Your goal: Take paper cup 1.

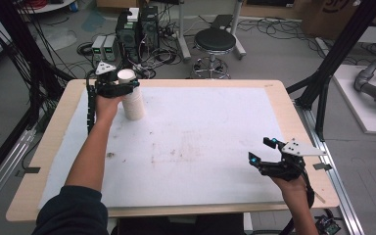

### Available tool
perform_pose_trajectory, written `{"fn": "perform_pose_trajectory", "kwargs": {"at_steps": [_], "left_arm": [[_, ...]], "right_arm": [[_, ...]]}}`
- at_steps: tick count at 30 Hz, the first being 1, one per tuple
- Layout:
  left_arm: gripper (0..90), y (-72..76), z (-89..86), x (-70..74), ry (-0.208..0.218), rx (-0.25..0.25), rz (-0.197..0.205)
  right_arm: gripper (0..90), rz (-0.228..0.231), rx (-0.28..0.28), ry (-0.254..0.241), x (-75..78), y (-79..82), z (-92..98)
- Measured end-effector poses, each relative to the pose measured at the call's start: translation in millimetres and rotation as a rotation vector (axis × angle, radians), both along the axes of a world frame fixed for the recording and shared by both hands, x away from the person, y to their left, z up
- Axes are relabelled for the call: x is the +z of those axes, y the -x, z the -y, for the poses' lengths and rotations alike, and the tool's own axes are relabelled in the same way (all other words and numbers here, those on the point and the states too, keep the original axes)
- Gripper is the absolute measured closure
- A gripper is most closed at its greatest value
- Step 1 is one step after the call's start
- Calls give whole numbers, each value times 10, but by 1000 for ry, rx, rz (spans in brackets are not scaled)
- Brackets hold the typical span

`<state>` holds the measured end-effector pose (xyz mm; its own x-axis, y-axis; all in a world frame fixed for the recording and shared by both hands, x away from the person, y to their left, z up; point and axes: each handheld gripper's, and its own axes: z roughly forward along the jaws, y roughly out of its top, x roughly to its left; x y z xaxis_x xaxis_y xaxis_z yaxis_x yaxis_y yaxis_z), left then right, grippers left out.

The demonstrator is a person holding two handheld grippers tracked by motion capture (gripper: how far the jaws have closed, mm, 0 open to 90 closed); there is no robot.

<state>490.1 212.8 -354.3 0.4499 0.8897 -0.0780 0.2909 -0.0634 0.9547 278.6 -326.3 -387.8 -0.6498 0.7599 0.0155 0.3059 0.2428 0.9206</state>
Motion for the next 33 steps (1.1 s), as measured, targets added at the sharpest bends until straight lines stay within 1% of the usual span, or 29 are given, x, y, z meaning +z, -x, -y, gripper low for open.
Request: {"fn": "perform_pose_trajectory", "kwargs": {"at_steps": [1, 4, 5, 6, 7, 8, 10, 11, 13, 15, 16, 17, 18, 19, 23, 24, 25, 26, 27, 28, 30, 32, 33], "left_arm": [[320, 4, -3, 7, -1, -8, 5], [323, 8, -6, 13, 1, -9, 9], [323, 13, -12, 20, 12, -12, 10], [323, 23, -31, 41, 21, -13, 22], [324, 23, -31, 41, 21, -13, 22], [324, 33, -38, 58, 22, -12, 31], [328, 68, -60, 110, 27, -15, 55], [329, 68, -60, 110, 27, -15, 55], [333, 94, -79, 143, 41, -18, 69], [339, 125, -97, 181, 52, -18, 88], [339, 141, -108, 204, 56, -19, 97], [342, 155, -125, 263, 69, -30, 101], [345, 155, -125, 263, 69, -30, 101], [347, 168, -129, 302, 72, -32, 112], [354, 223, -144, 473, 79, -31, 161], [354, 236, -147, 506, 86, -31, 179], [359, 258, -167, 560, 102, -38, 188], [359, 258, -167, 560, 102, -38, 188], [360, 286, -181, 607, 109, -36, 208], [361, 286, -181, 607, 109, -36, 208], [361, 321, -194, 651, 127, -43, 222], [362, 382, -208, 699, 133, -53, 234], [362, 382, -208, 699, 133, -53, 234]], "right_arm": [[189, 0, 1, 1, 1, 1, 1], [188, 7, 2, 2, 0, -3, -3], [188, 7, 2, 2, 0, -3, -3], [188, 3, 4, 1, 0, -1, -9], [188, 3, 4, 1, 0, -1, -9], [189, -3, 5, 1, 1, 1, -11], [188, 2, 8, 5, 1, -2, -14], [188, 2, 8, 5, 1, -2, -14], [188, 3, 10, 5, 0, -4, -21], [189, -5, 10, 0, -1, -2, -26], [189, -5, 10, 0, -1, -2, -26], [189, -4, 13, 3, -5, -4, -28], [189, -4, 13, 3, -7, -4, -31], [189, -10, 13, 0, -9, -2, -37], [189, -6, 16, 2, -7, -5, -42], [189, -6, 16, 2, -7, -5, -42], [189, -6, 17, 2, -6, -5, -41], [189, -7, 16, 2, -6, -4, -41], [189, -6, 17, 3, -6, -5, -41], [189, -6, 17, 3, -6, -5, -41], [189, -8, 17, 1, -5, -2, -45], [189, -11, 21, 1, -8, -6, -52], [189, -11, 21, 1, -8, -6, -52]]}}
